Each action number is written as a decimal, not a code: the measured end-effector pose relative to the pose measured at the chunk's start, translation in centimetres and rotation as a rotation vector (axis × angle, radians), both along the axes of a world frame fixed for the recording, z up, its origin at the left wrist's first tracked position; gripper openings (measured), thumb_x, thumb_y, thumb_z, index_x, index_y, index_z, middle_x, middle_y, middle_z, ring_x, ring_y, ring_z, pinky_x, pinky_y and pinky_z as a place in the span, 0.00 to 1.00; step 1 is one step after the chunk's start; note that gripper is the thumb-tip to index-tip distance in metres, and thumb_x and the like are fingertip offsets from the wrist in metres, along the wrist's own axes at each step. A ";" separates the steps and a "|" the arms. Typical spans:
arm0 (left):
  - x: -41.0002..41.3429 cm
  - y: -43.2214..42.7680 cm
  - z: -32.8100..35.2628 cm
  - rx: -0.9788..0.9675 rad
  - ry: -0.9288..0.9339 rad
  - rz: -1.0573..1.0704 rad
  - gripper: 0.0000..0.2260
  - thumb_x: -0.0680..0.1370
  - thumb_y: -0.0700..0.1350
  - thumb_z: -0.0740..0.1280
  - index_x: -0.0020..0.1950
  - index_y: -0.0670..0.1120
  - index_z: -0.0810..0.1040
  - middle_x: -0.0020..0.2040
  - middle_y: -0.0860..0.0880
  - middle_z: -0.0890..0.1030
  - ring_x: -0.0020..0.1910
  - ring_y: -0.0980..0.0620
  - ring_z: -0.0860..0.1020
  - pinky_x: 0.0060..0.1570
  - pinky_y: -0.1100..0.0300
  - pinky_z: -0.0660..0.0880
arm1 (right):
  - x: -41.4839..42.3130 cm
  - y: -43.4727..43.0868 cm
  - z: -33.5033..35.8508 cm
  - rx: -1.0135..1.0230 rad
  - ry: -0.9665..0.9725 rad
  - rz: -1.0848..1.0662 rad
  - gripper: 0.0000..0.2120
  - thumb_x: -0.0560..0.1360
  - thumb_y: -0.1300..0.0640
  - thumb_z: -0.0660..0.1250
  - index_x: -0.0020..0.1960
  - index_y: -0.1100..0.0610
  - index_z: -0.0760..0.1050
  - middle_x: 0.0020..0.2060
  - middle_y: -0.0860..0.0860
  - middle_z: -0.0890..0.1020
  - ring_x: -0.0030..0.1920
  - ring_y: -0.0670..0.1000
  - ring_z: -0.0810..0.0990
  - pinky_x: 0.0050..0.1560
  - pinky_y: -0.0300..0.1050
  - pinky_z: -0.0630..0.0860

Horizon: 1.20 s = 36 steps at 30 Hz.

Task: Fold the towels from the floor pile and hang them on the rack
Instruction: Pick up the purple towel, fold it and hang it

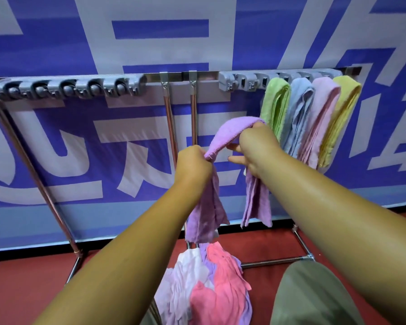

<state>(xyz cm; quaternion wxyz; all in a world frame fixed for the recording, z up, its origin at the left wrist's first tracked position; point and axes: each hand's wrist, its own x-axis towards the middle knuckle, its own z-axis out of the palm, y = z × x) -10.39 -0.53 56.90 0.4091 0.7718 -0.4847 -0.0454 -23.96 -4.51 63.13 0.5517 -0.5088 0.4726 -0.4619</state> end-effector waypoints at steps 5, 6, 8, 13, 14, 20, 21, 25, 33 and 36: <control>0.4 0.0 1.3 0.059 -0.132 -0.070 0.07 0.78 0.37 0.69 0.48 0.44 0.86 0.42 0.44 0.82 0.40 0.44 0.81 0.31 0.57 0.69 | -0.1 -1.1 -2.9 -0.117 0.233 -0.119 0.18 0.77 0.66 0.59 0.58 0.47 0.75 0.50 0.46 0.83 0.42 0.54 0.89 0.39 0.60 0.87; 0.4 0.0 1.4 0.071 -0.152 -0.078 0.08 0.77 0.36 0.68 0.49 0.43 0.86 0.43 0.44 0.82 0.41 0.43 0.81 0.31 0.57 0.69 | -0.1 -1.3 -3.2 -0.137 0.277 -0.136 0.16 0.75 0.64 0.63 0.58 0.47 0.75 0.50 0.47 0.84 0.39 0.54 0.89 0.36 0.60 0.87; 0.3 -0.1 1.5 0.078 -0.176 -0.099 0.07 0.77 0.36 0.67 0.49 0.43 0.85 0.43 0.43 0.82 0.41 0.43 0.81 0.29 0.57 0.68 | 0.1 -2.0 -4.1 -0.171 0.326 -0.146 0.14 0.72 0.58 0.70 0.56 0.48 0.76 0.44 0.48 0.86 0.33 0.53 0.88 0.34 0.61 0.86; 0.5 -0.4 1.7 -0.021 -0.203 -0.124 0.05 0.79 0.38 0.67 0.50 0.44 0.82 0.44 0.47 0.82 0.42 0.46 0.79 0.31 0.59 0.66 | 0.6 -1.6 -2.9 -0.171 0.349 -0.137 0.05 0.74 0.53 0.71 0.49 0.53 0.80 0.38 0.54 0.86 0.30 0.55 0.87 0.29 0.63 0.84; 0.6 -0.4 1.8 -0.033 -0.207 -0.120 0.06 0.78 0.37 0.66 0.51 0.43 0.81 0.44 0.47 0.81 0.42 0.46 0.78 0.31 0.59 0.65 | 0.5 -1.6 -2.6 -0.129 0.398 -0.082 0.06 0.76 0.50 0.70 0.49 0.52 0.79 0.38 0.54 0.86 0.30 0.56 0.87 0.33 0.63 0.85; 0.5 -0.4 3.2 -0.182 -0.181 -0.123 0.16 0.76 0.39 0.64 0.60 0.50 0.81 0.52 0.50 0.83 0.50 0.46 0.79 0.47 0.52 0.78 | -0.4 -3.4 -1.5 -0.225 1.155 -0.108 0.19 0.81 0.45 0.57 0.51 0.60 0.77 0.48 0.56 0.85 0.43 0.59 0.81 0.50 0.49 0.77; 0.4 -0.6 3.5 -0.219 -0.169 -0.135 0.16 0.76 0.39 0.63 0.61 0.51 0.82 0.54 0.50 0.84 0.52 0.47 0.80 0.50 0.52 0.78 | -0.4 -3.7 -1.4 -0.330 1.213 -0.163 0.17 0.81 0.47 0.58 0.55 0.59 0.78 0.52 0.57 0.83 0.45 0.60 0.78 0.48 0.49 0.74; -0.1 -1.5 4.5 -0.347 -0.118 -0.146 0.16 0.78 0.40 0.63 0.61 0.52 0.84 0.53 0.49 0.84 0.53 0.49 0.80 0.53 0.54 0.77 | 0.0 -4.0 -1.4 -0.618 0.888 -0.098 0.10 0.80 0.58 0.59 0.59 0.57 0.74 0.52 0.59 0.79 0.48 0.63 0.78 0.43 0.50 0.71; 1.1 -1.8 3.8 -0.194 -0.238 -0.105 0.04 0.77 0.38 0.68 0.49 0.46 0.80 0.44 0.46 0.81 0.43 0.43 0.78 0.41 0.47 0.77 | 0.6 -3.7 0.3 -0.618 0.583 -0.104 0.09 0.78 0.63 0.60 0.54 0.56 0.76 0.47 0.53 0.80 0.46 0.57 0.75 0.40 0.48 0.66; 1.6 -1.9 3.3 -0.193 -0.243 -0.108 0.04 0.77 0.38 0.68 0.46 0.46 0.80 0.40 0.48 0.80 0.39 0.45 0.78 0.36 0.51 0.75 | 0.8 -4.1 -0.3 -0.781 0.804 -0.032 0.04 0.78 0.60 0.63 0.52 0.56 0.74 0.44 0.55 0.79 0.43 0.60 0.76 0.37 0.52 0.72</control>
